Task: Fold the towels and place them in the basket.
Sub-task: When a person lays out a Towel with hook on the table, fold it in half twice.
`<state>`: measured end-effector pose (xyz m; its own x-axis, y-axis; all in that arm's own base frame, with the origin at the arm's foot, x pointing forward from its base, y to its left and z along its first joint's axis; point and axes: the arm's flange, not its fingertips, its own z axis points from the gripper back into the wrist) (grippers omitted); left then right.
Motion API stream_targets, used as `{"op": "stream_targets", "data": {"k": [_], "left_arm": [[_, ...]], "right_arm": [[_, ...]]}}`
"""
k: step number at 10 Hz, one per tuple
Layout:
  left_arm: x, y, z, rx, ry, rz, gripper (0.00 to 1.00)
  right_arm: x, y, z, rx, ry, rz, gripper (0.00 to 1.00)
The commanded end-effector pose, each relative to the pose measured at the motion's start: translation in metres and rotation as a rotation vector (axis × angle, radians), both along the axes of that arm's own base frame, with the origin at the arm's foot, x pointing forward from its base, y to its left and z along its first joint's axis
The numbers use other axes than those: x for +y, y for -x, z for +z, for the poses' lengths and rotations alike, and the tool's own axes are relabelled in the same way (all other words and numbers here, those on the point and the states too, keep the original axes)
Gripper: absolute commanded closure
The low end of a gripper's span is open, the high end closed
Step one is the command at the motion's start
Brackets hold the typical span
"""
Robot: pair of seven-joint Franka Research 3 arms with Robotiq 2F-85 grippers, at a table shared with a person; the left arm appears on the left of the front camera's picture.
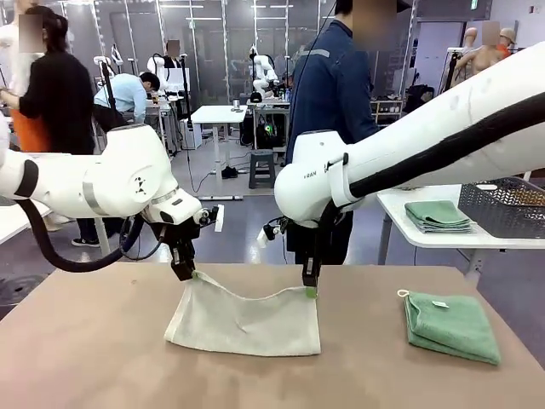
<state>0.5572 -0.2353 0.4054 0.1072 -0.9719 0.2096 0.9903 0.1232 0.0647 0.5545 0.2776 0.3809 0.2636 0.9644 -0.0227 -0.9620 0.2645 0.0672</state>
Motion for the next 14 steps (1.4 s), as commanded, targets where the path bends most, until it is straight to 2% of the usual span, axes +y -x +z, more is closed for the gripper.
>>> {"op": "stream_targets", "data": {"k": [1,4,6,10,14], "left_arm": [[0.0,-0.022,-0.007,0.045,-0.02,0.032,0.9],[0.006,-0.037,-0.024,0.069,-0.056,0.061,0.9],[0.01,-0.049,-0.032,0.065,-0.049,0.041,0.9],[0.019,-0.071,-0.05,0.077,-0.052,0.04,0.9],[0.022,-0.075,-0.057,0.081,-0.066,0.047,0.9]], "right_arm": [[0.001,-0.028,-0.002,0.036,-0.049,0.018,0.9],[-0.005,-0.054,-0.017,0.048,-0.018,-0.008,0.9],[-0.005,-0.063,-0.026,0.016,-0.009,0.02,0.9],[-0.01,-0.069,-0.041,0.029,0.056,-0.028,0.9],[-0.008,-0.07,-0.041,0.011,0.064,-0.028,0.9]]}}
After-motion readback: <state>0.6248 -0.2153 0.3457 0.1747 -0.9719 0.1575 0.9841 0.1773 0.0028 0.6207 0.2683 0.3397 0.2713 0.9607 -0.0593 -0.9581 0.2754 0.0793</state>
